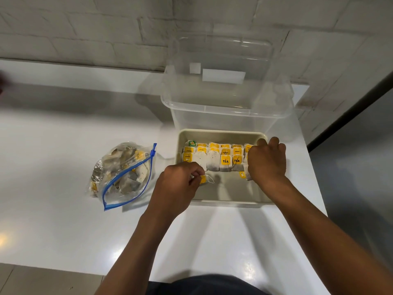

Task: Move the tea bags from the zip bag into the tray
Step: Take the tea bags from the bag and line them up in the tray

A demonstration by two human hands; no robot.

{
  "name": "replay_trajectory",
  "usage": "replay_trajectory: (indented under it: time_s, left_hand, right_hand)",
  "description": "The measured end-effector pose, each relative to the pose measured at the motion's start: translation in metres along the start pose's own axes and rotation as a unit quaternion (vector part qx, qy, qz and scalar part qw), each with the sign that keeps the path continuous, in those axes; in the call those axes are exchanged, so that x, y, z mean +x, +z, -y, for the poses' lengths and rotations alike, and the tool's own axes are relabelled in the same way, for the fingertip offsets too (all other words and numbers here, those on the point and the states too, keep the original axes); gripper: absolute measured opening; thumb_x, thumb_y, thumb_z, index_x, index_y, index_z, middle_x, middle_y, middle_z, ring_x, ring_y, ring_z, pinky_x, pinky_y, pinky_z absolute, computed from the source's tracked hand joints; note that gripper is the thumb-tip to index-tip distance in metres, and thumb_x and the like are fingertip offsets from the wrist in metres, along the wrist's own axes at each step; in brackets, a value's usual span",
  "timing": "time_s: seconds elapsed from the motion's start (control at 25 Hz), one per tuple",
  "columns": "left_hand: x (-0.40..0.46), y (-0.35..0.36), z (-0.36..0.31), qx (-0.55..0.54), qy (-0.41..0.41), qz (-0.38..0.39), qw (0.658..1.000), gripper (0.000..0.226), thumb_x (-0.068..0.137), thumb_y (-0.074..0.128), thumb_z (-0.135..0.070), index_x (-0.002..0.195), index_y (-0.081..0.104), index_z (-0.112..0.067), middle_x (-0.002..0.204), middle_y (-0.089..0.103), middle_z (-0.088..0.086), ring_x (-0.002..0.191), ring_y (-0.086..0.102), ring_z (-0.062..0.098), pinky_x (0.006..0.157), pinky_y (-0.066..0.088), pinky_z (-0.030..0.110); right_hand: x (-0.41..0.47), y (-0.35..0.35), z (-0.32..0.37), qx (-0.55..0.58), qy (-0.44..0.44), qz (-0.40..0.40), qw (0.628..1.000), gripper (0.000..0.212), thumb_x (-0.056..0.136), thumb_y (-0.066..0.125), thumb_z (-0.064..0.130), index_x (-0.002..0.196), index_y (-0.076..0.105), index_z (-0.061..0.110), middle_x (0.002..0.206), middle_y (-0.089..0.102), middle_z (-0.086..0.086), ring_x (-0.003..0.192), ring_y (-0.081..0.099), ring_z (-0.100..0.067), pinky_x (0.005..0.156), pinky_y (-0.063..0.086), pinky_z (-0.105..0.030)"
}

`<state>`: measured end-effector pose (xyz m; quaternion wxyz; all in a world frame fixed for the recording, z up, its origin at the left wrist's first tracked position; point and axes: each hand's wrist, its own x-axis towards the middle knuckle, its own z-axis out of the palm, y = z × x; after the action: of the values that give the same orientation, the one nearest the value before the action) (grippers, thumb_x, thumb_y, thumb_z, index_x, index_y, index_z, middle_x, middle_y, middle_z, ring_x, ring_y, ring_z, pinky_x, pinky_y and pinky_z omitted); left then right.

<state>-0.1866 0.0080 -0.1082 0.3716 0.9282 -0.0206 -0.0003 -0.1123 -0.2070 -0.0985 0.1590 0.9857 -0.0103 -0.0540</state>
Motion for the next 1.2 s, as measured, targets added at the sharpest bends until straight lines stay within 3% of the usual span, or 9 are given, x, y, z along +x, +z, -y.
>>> replay_trajectory:
  time_s: [0.24,0.36,0.52,0.6,0.72,0.84,1.04,1.2]
  left_hand:
    - [-0.001,0.001,0.001,-0.001,0.004,0.001,1.000,0.014,0.086,0.066,-0.018,0.092,0.072,-0.030,0.081,0.070,-0.018,0.076,0.063,0.000,0.072,0.053,0.024]
    - [-0.002,0.000,0.001,0.005,0.007,-0.001,1.000,0.014,0.086,0.066,-0.018,0.091,0.072,-0.030,0.079,0.068,-0.019,0.075,0.063,-0.001,0.071,0.052,0.022]
    - [-0.003,0.001,0.001,0.003,0.008,-0.002,1.000,0.015,0.086,0.066,-0.017,0.091,0.072,-0.029,0.080,0.069,-0.018,0.075,0.063,0.000,0.071,0.052,0.022]
    - [-0.002,0.001,0.002,0.005,0.012,-0.007,1.000,0.015,0.086,0.066,-0.017,0.091,0.072,-0.030,0.081,0.069,-0.017,0.075,0.063,0.001,0.071,0.053,0.024]
    - [-0.002,0.003,0.003,0.004,0.014,-0.014,1.000,0.015,0.086,0.066,-0.017,0.091,0.071,-0.030,0.082,0.070,-0.017,0.075,0.064,0.003,0.071,0.054,0.029]
    - [-0.002,0.005,0.005,-0.006,0.023,-0.022,0.999,0.015,0.085,0.067,-0.016,0.091,0.072,-0.029,0.082,0.071,-0.016,0.075,0.065,0.004,0.070,0.055,0.032]
    - [-0.003,0.006,0.007,-0.002,0.039,-0.030,0.999,0.014,0.085,0.068,-0.015,0.090,0.071,-0.028,0.082,0.070,-0.015,0.073,0.065,0.005,0.068,0.054,0.033]
    - [-0.002,0.006,0.007,-0.004,0.045,-0.033,0.998,0.014,0.085,0.067,-0.015,0.090,0.071,-0.028,0.082,0.071,-0.014,0.073,0.066,0.005,0.068,0.055,0.033]
  right_hand:
    - [0.001,0.006,0.002,-0.015,0.018,-0.036,0.999,0.021,0.081,0.073,0.033,0.099,0.071,0.022,0.102,0.062,0.002,0.105,0.048,-0.025,0.084,0.035,-0.034]
    - [0.002,0.005,-0.001,0.004,0.018,-0.039,0.999,0.013,0.087,0.065,0.023,0.098,0.070,0.020,0.097,0.064,0.002,0.104,0.050,-0.026,0.085,0.036,-0.035]
    - [-0.005,-0.002,-0.010,0.028,-0.004,-0.044,0.999,0.025,0.087,0.064,0.021,0.112,0.068,0.024,0.106,0.063,-0.002,0.105,0.051,-0.027,0.083,0.038,-0.034]
    - [-0.016,-0.006,-0.008,0.099,-0.011,-0.043,0.994,0.027,0.088,0.061,0.013,0.113,0.068,0.022,0.109,0.063,-0.006,0.104,0.055,-0.030,0.081,0.045,-0.035]
    - [-0.036,0.002,0.009,0.199,-0.030,0.034,0.979,0.026,0.089,0.054,0.007,0.106,0.070,0.016,0.108,0.065,-0.009,0.100,0.063,-0.031,0.077,0.051,-0.033]
    - [-0.046,0.012,0.017,0.217,-0.036,0.128,0.967,0.020,0.091,0.052,0.010,0.107,0.065,0.011,0.115,0.064,-0.010,0.107,0.062,-0.030,0.084,0.051,-0.034]
    - [-0.041,0.011,0.011,0.229,-0.031,0.180,0.956,0.012,0.092,0.051,0.010,0.098,0.061,0.011,0.116,0.064,-0.013,0.107,0.062,-0.031,0.085,0.050,-0.033]
    - [-0.036,0.008,0.009,0.267,-0.001,0.182,0.946,0.033,0.093,0.047,0.008,0.125,0.054,0.007,0.129,0.056,-0.012,0.114,0.059,-0.031,0.092,0.048,-0.034]
